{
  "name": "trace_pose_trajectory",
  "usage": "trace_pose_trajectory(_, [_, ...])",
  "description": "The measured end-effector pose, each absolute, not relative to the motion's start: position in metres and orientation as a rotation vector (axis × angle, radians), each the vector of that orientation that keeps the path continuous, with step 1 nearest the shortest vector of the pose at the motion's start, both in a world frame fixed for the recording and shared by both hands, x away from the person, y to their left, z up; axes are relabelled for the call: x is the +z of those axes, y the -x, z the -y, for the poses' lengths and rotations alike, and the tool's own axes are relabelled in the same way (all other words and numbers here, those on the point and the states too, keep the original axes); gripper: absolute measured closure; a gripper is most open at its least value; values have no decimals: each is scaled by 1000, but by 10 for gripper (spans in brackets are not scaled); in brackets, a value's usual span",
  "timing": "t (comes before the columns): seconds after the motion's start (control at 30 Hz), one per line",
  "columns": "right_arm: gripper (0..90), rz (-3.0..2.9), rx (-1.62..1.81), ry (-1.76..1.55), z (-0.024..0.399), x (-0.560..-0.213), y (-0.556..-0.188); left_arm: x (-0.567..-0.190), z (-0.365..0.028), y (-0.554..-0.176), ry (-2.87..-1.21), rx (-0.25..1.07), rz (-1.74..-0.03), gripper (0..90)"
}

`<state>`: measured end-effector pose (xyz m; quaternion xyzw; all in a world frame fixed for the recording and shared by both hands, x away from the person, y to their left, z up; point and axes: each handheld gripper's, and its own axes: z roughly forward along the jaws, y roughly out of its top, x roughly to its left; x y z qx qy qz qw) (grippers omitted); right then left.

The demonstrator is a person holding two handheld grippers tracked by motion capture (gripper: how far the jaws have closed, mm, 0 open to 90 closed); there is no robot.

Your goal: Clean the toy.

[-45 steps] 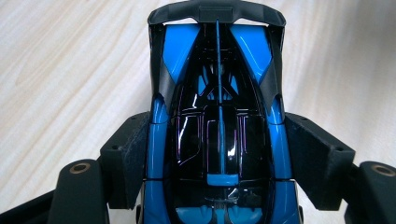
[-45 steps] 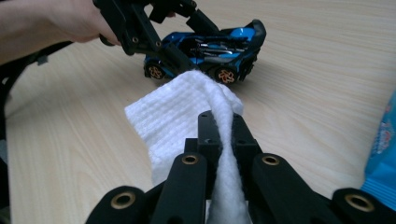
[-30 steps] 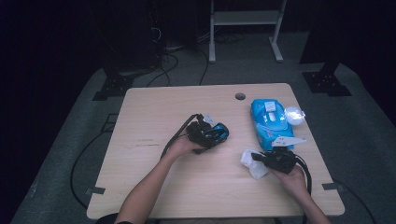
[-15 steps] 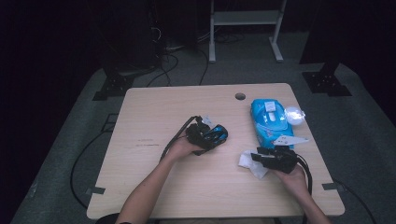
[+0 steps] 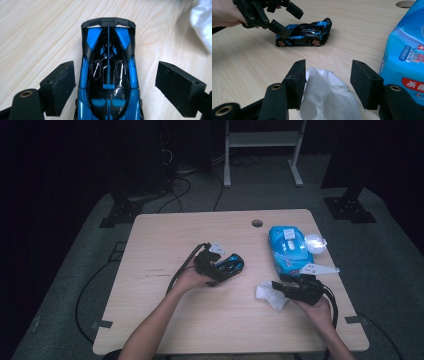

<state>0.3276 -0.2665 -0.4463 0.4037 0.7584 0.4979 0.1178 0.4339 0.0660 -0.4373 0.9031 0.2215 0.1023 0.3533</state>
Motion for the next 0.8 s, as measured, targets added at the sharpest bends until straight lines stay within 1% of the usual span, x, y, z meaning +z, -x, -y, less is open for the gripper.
trace_pose_trajectory(0.4, [432,-2206,1460,-1197,269,-446,-328,-429,-91,-417,-2263,272,-581,156])
trace_pose_trajectory(0.5, [430,-2205,1461,-1204,270,-445,-328,-428,-95,-414,-2257,271,-593,127])
trace_pose_trajectory(0.63, [425,-2202,1460,-1205,271,-445,-328,-426,-100,-410,-2251,275,-595,114])
trace_pose_trajectory(0.8, [393,-2199,1453,-1225,272,-445,-327,-426,-106,-404,-2237,279,-599,101])
